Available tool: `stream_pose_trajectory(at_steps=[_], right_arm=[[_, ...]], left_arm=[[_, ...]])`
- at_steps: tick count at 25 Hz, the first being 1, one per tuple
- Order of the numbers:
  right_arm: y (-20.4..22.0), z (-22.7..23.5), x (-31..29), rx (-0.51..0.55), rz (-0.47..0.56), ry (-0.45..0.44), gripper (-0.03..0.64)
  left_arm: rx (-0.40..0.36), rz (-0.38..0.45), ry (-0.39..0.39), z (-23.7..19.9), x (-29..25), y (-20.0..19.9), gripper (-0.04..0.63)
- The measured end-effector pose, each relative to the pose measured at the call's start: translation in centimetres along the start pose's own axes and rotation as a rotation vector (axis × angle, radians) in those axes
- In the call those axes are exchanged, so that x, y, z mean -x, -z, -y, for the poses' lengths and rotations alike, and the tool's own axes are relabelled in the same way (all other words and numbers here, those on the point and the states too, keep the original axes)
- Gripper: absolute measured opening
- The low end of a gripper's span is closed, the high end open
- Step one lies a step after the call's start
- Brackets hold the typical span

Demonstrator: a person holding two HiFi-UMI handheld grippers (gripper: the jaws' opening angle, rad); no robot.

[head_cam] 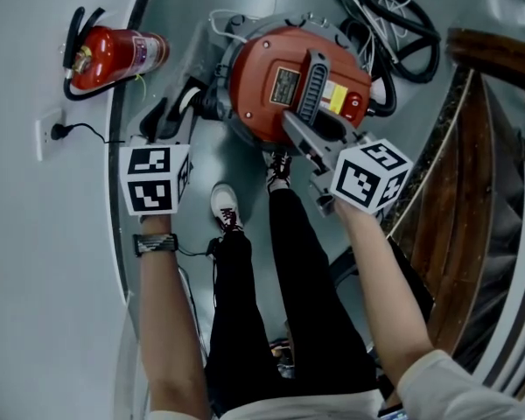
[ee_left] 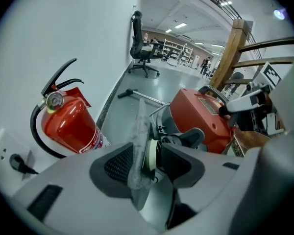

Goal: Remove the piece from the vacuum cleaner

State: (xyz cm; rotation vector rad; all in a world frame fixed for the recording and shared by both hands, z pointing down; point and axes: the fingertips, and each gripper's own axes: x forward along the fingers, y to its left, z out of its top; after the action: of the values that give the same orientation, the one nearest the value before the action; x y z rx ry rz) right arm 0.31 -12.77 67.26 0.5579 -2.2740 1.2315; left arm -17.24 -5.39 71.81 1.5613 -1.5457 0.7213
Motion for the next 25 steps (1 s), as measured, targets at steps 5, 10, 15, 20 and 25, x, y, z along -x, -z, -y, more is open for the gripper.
stream_pose_trajectory(at_steps=[5,10,15,20,25], right_arm=[[0.1,0.0,0.0,0.009,-0.007,-0.002,0.169],[0.1,-0.1,-0.1,0.016,-0.009,-0.014,0.17],[0.1,-0.1,0.0,0.017,-0.004,-0.017,0.17],[0.1,-0.2,0.0,0.024,-0.003,-0.025,0.17],[0.1,-0.2,-0.1,0.031,-0.002,-0.029,0.17]], left_arm=[[-0.068,-0.016,0.018,0.0,-1.1,-1.8,0.176],[-0.064,-0.073,0.055,-0.2,-2.6,-2.3,0.176],[-0.061,-0.081,0.055,-0.2,-3.0,-2.1,0.155],[-0.045,-0.073,0.067,0.1,-3.1,-2.0,0.123],[-0.019,-0.076,0.101,0.4,-3.3,-1.9,0.063]])
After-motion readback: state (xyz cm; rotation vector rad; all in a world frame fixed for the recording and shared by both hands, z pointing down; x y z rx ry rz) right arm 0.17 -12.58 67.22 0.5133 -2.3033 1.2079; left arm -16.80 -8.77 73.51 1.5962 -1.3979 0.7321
